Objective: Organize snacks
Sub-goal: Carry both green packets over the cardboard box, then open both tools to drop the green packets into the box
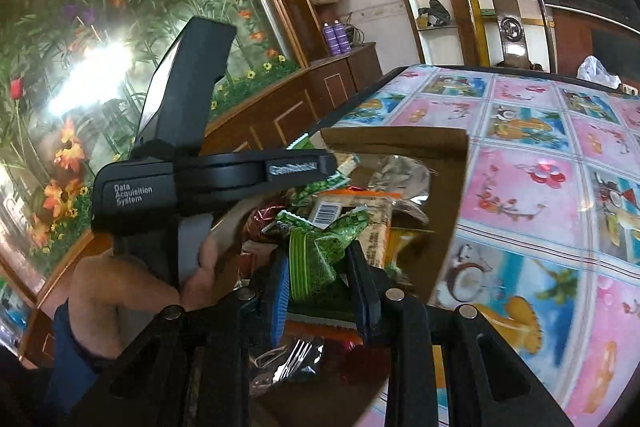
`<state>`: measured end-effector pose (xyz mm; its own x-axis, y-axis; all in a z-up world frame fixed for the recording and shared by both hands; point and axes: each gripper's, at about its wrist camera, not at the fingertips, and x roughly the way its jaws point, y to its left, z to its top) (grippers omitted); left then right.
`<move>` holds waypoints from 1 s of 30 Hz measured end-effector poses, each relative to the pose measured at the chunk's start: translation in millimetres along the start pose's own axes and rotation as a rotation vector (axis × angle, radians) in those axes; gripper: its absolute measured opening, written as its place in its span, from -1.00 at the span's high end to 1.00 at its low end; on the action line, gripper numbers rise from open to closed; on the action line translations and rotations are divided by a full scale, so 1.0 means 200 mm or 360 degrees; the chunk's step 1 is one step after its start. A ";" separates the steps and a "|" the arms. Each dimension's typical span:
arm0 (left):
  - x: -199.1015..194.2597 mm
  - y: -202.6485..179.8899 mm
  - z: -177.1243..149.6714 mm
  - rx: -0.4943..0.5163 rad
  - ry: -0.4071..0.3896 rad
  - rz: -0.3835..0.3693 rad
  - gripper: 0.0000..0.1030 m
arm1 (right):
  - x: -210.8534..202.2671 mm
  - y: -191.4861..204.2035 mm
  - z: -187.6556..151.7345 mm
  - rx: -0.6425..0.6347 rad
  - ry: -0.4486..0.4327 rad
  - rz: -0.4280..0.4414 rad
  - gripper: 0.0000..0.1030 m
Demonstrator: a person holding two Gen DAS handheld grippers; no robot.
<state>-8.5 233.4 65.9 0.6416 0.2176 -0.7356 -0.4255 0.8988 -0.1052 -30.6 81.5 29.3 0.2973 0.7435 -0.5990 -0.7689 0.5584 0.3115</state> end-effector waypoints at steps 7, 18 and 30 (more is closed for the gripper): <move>0.01 -0.02 0.00 0.0038 -0.0013 0.0055 0.31 | 0.00 -0.05 0.01 0.0043 -0.0021 -0.0048 0.42; 0.00 -0.01 0.00 0.0045 -0.0018 0.0067 0.31 | 0.22 -0.25 0.16 0.0300 0.0051 -0.0122 0.40; 0.00 -0.04 0.00 0.0072 -0.0028 0.0092 0.31 | 0.17 -0.16 0.14 0.0073 0.0007 -0.0219 -0.04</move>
<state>-6.1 226.4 67.0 0.6280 0.2759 -0.7277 -0.4330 0.9008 -0.0321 20.0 99.0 19.8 0.3959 0.6572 -0.6414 -0.6942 0.6714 0.2594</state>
